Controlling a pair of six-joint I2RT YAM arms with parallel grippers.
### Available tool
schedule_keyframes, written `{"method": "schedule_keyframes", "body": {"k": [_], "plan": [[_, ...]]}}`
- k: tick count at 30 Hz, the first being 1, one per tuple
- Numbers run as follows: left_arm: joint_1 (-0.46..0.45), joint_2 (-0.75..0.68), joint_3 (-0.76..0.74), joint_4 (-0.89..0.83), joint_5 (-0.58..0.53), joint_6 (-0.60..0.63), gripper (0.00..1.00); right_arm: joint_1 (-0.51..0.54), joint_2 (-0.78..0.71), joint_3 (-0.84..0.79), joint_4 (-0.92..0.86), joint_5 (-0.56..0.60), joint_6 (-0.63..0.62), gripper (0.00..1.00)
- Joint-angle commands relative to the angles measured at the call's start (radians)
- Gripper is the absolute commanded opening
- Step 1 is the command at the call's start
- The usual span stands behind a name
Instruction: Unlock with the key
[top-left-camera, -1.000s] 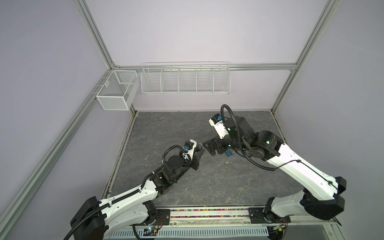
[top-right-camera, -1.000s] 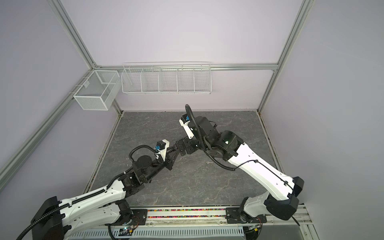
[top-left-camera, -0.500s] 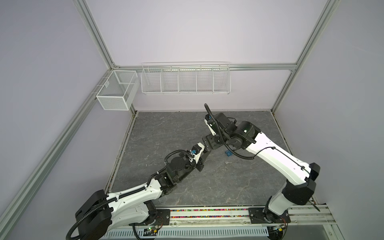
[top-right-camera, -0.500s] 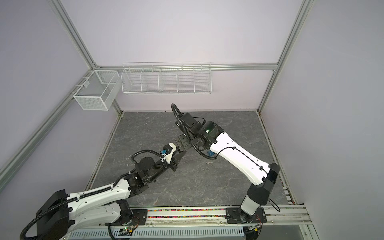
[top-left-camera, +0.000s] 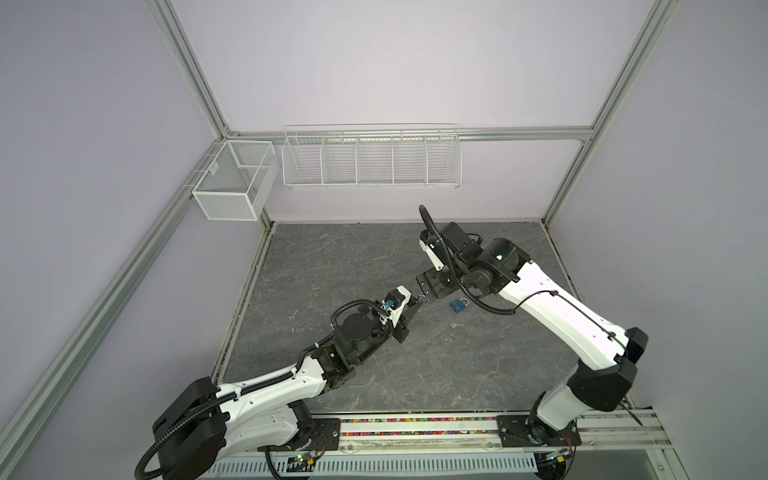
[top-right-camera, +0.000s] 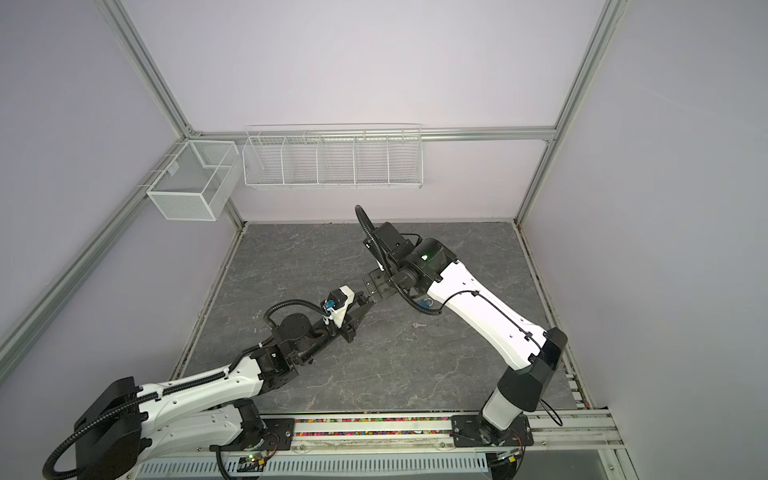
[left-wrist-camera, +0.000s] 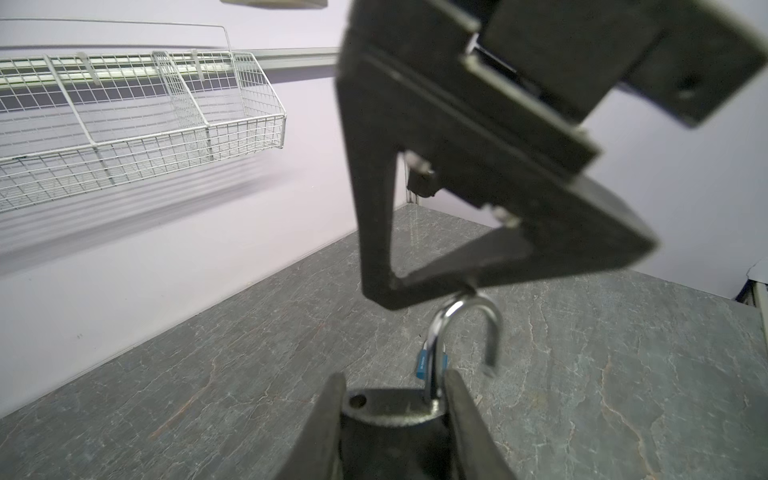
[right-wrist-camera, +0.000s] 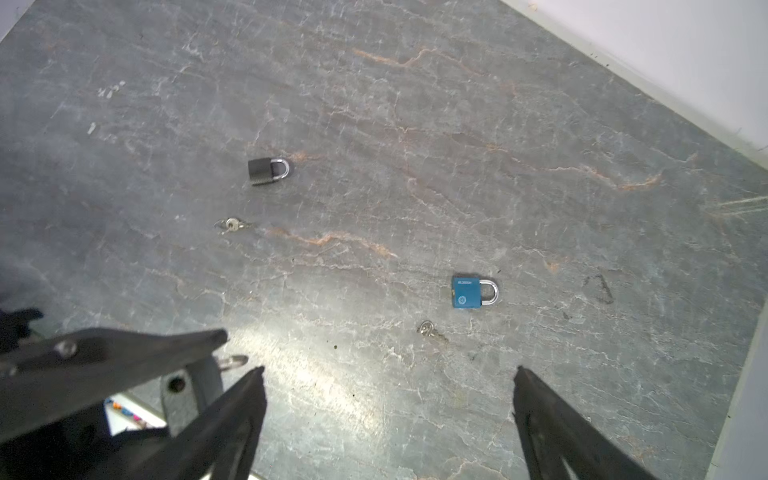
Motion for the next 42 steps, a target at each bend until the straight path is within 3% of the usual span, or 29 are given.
{"method": "schedule_keyframes", "body": {"k": [1,8,12,16,19,22,30,42], "plan": [[-0.005,0.011,0.040,0.029,-0.003,0.018,0.00,-0.002,-0.075,-0.062,0.025,-0.099,-0.043,0.95],[-0.005,0.045,0.063,0.037,0.005,-0.010,0.00,-0.005,-0.162,-0.139,0.079,-0.147,-0.026,0.95],[-0.005,0.082,0.115,-0.068,-0.038,-0.104,0.00,-0.050,-0.208,-0.185,0.061,-0.029,0.009,0.95],[-0.005,0.127,0.194,-0.310,-0.112,-0.269,0.00,-0.135,-0.309,-0.324,0.155,-0.063,0.063,0.94],[-0.015,0.142,0.202,-0.369,-0.122,-0.348,0.00,-0.155,-0.346,-0.393,0.273,-0.200,0.062,0.93],[-0.025,0.145,0.193,-0.361,-0.149,-0.350,0.00,-0.141,-0.331,-0.398,0.331,-0.307,0.075,0.93],[-0.025,0.168,0.221,-0.352,-0.165,-0.348,0.00,-0.110,-0.204,-0.354,0.327,-0.276,0.124,0.91],[-0.026,0.170,0.230,-0.341,-0.170,-0.339,0.00,-0.101,-0.137,-0.356,0.312,-0.215,0.107,0.91]]}}
